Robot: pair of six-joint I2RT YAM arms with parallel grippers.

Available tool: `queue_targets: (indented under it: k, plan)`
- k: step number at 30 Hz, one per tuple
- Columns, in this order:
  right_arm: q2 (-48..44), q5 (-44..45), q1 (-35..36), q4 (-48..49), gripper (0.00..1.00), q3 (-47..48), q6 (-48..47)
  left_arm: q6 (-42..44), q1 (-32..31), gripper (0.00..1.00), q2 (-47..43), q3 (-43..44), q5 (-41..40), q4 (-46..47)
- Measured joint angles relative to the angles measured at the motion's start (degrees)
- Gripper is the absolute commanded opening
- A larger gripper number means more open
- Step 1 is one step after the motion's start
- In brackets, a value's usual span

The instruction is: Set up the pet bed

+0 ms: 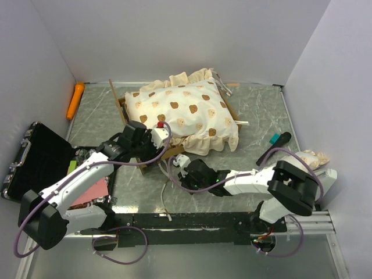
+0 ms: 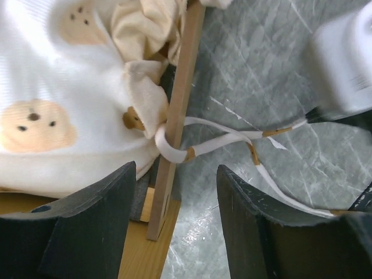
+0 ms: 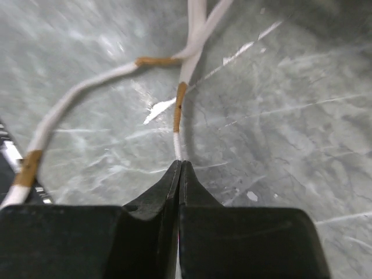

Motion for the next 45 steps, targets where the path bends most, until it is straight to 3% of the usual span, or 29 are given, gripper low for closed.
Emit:
queue_targets:
  k: [8, 14, 23, 31, 45]
  plan:
    - [-10.4, -4.66, -4.44, 4.28, 0.0, -1.25, 2.93, 0.04, -1.73, 0.58, 5.01, -0.57, -3.56, 2.67]
    - [-11.04, -5.73, -6.19, 5.97, 0.0, -1.18, 3.63, 0.07, -2.14, 0.51, 8.35, -0.59, -6.88, 2.89]
    - [-5.7, -9.49, -7.76, 8.72, 0.0, 2.38, 4.11, -0.35, -2.51, 0.01, 8.39, -0.61, -6.97, 3.63]
    - [0.24, -13.68, -10.73, 10.93, 0.0, 6.36, 5.25, 0.76, -1.25, 0.01, 7.87, -0.07, -3.06, 1.9]
    - [10.12, -23.85, -12.68, 21.84, 0.0, 15.43, 4.98, -5.7, 2.16, 0.01, 3.17, 1.57, -1.42, -2.32]
